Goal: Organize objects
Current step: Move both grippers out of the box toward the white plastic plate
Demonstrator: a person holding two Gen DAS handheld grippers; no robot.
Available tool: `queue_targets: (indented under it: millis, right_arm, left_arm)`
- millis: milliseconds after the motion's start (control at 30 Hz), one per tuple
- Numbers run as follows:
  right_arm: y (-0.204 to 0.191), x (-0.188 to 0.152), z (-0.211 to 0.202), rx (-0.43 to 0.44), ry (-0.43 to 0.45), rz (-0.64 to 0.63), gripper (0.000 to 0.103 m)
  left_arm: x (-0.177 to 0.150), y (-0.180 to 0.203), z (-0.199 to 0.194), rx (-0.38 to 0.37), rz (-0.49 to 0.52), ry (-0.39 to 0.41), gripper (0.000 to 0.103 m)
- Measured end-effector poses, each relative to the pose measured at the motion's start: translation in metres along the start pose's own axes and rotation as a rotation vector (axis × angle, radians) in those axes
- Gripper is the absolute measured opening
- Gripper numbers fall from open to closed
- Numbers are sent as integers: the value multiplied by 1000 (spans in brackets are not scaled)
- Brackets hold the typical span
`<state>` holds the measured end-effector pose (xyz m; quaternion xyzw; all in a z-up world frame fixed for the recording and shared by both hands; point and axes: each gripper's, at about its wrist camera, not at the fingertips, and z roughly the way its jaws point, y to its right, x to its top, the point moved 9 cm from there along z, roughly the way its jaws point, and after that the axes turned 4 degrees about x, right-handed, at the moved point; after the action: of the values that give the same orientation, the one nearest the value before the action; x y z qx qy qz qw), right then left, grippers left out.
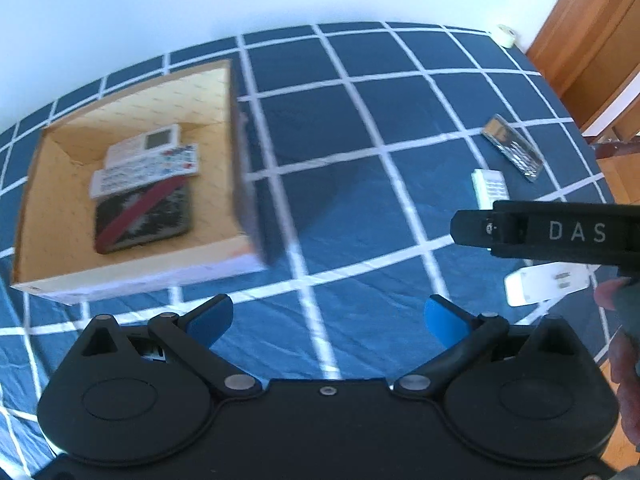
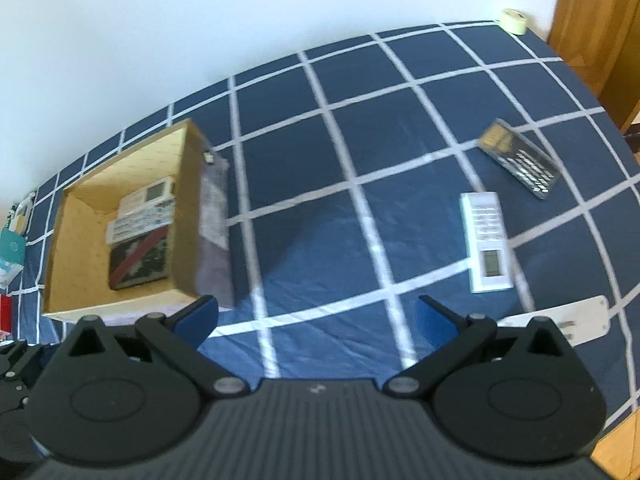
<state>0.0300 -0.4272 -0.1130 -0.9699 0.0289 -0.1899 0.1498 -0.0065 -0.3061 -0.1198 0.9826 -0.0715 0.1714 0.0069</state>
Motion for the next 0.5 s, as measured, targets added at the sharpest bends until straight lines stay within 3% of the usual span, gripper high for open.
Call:
queue_targets:
  millis: [500]
  right_arm:
    - [176, -6, -7, -72, -77, 32, 103]
  left_arm:
    - [-13, 146, 49, -25, -13, -86, 103]
